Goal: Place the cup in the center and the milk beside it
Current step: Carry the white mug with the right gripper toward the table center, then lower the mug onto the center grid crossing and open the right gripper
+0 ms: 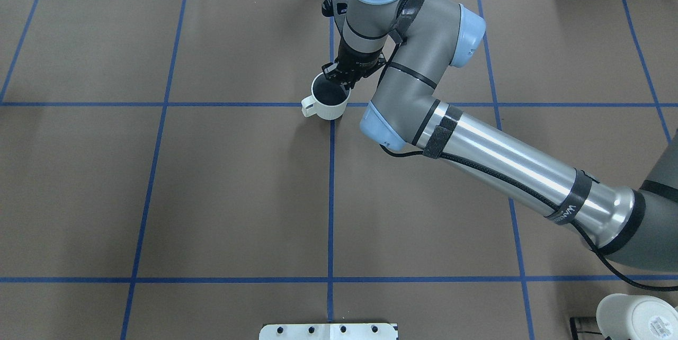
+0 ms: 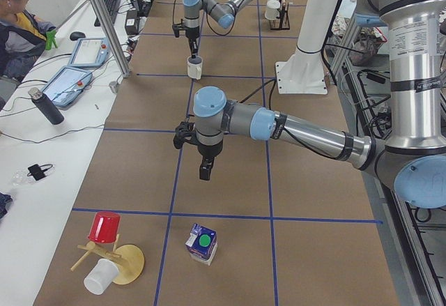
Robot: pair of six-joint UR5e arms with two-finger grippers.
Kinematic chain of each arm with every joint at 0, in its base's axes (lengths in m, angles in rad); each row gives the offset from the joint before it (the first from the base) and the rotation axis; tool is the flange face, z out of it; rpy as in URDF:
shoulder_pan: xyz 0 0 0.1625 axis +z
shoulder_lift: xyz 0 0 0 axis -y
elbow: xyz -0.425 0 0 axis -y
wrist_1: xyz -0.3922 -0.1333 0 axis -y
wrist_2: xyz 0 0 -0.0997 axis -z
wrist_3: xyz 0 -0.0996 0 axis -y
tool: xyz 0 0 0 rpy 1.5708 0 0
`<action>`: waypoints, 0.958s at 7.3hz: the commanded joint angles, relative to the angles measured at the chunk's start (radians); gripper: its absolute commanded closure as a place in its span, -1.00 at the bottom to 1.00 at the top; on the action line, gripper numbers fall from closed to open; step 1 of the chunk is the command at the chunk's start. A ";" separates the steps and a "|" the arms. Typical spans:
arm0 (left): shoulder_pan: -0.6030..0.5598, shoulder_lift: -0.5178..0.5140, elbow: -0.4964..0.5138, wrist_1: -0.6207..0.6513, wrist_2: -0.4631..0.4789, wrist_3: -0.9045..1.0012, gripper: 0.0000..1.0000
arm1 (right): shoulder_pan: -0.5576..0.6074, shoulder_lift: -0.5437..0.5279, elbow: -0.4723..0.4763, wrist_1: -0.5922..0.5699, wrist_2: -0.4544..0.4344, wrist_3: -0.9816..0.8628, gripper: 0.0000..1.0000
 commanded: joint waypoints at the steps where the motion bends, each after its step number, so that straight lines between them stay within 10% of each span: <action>1: -0.003 -0.001 -0.001 0.000 0.000 0.000 -0.97 | -0.002 0.001 -0.017 0.006 0.000 0.000 -0.17; 2: -0.012 -0.001 -0.006 0.000 0.000 0.000 -0.97 | -0.004 0.010 -0.031 0.006 0.002 0.003 -0.99; 7: -0.041 0.000 0.007 -0.006 -0.066 -0.011 -0.97 | 0.123 0.022 0.010 -0.007 0.153 0.005 -1.00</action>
